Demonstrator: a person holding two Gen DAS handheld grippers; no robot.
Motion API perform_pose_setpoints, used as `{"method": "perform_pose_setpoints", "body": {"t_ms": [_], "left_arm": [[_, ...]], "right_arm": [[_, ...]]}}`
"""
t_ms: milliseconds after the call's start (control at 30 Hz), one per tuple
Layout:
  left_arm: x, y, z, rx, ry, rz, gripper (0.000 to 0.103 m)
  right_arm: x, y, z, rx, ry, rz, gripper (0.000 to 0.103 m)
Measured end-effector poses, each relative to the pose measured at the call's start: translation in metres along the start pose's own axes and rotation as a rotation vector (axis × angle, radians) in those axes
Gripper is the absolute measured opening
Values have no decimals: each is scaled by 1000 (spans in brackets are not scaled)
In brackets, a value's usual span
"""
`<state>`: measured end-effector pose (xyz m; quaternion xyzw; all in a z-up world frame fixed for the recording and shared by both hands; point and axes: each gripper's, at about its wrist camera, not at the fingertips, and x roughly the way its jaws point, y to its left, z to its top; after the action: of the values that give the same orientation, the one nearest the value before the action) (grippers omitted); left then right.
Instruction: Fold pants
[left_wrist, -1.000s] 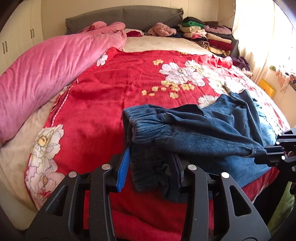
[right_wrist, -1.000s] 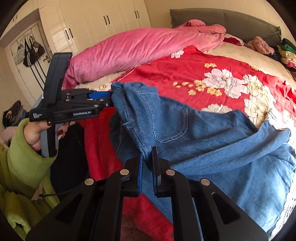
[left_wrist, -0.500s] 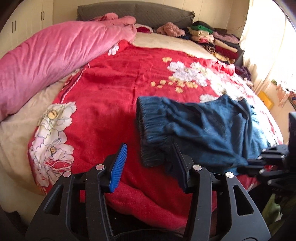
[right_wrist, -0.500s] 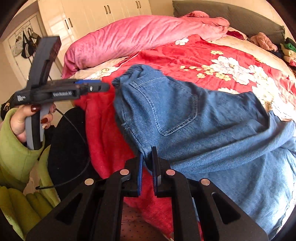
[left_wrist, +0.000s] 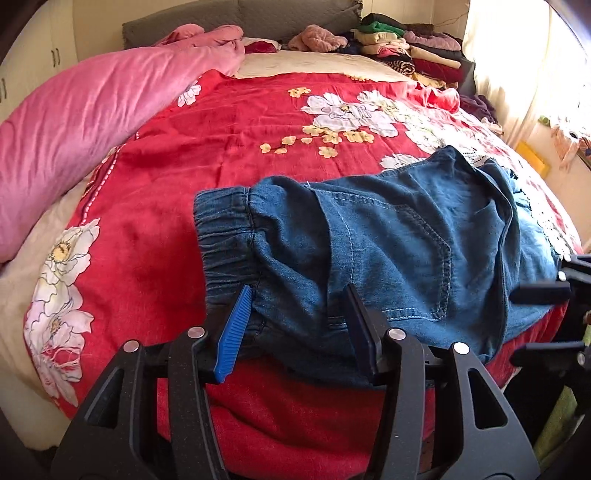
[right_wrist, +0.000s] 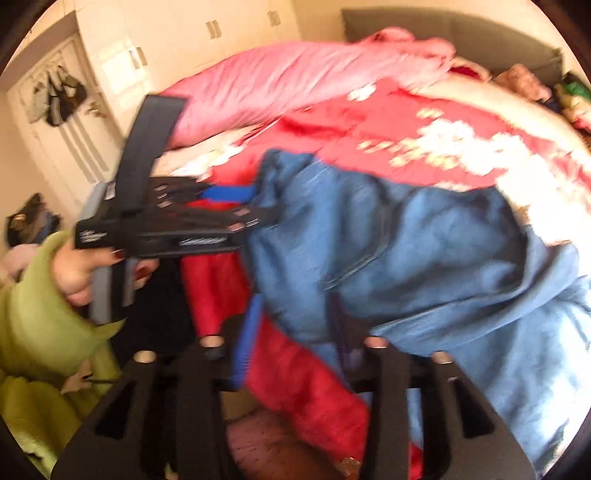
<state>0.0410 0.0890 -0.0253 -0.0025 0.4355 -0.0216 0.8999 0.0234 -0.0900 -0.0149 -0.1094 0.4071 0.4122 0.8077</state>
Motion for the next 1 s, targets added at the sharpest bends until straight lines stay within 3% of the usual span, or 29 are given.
{"method": "perform_pose_setpoints", "body": {"t_ms": [200,300,433,767,1000], "left_arm": [[3,1,-3,-7,6,0,47],[0,1,-1,-14,0,-2,49],[-13,2,2,-42,-23,-27,55],[-43,-21,13,5,-85,-36,68],[-51,-42,17,29,-93,-94,74]], "right_arm": [[40,-20,-19,93,157,-39,46],[29,-23,-16,108,124,-20,46],[7,-32,-6,132,54,-32,54],[-49,-72,-7,256,-78,-137,67],[-79,-97,-13,327,-150,-205,70]]}}
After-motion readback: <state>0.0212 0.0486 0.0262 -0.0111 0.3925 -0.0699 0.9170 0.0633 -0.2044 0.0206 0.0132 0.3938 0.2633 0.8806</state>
